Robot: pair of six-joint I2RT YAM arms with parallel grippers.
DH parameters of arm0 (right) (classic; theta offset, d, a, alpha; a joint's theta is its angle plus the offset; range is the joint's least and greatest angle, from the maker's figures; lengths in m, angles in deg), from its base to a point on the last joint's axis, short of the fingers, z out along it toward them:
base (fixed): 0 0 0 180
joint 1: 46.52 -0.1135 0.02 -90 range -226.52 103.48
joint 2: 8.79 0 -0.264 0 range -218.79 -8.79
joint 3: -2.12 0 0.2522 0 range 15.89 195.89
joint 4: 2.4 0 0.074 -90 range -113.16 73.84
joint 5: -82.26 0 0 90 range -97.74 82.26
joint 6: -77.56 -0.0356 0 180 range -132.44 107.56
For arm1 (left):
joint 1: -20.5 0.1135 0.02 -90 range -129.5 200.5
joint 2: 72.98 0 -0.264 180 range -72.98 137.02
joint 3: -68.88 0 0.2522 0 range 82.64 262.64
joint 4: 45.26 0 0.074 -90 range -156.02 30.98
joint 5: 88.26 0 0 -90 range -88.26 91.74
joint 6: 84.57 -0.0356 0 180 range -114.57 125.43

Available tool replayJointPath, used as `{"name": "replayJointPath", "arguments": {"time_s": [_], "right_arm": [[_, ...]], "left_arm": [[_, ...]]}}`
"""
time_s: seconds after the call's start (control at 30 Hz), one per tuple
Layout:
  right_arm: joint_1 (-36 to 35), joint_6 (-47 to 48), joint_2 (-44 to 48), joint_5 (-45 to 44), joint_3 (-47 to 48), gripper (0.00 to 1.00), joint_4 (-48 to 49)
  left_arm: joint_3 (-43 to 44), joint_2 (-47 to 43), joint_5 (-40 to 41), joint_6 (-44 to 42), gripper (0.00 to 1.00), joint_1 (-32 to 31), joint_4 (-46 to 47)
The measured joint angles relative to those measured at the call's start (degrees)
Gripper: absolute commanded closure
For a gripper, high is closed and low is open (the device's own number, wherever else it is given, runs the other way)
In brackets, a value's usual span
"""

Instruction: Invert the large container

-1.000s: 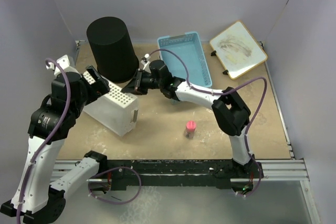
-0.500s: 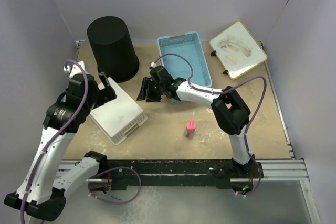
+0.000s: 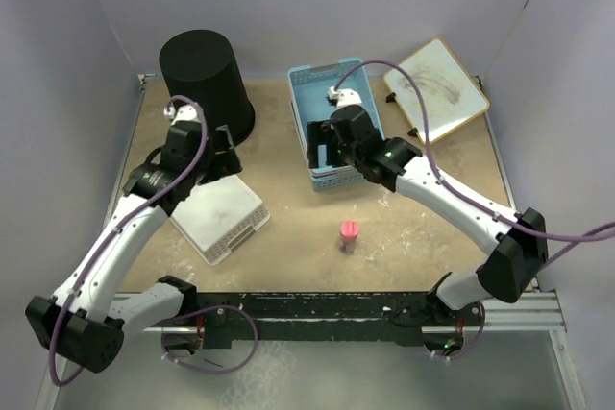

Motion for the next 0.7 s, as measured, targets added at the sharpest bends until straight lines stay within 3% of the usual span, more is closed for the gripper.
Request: {"name": "replayJointPath", "arguments": {"time_s": [0.27, 0.53, 0.7], "right_arm": [[8.48, 6.01, 1.81, -8.66, -2.62, 0.06, -7.61], [7.87, 8.39, 0.46, -3.13, -2.36, 0.06, -9.68], [7.52, 8.31, 1.05, 2.23, -3.76, 0.06, -8.83]], "left_arm": [[-0.24, 14.14, -0.76, 1.44, 0.0, -12.83, 15.04], [-3.63, 17.97, 0.04, 2.03, 0.0, -12.85, 21.03], [-8.76, 20.13, -3.89, 5.09, 0.0, -12.85, 27.76]]}}
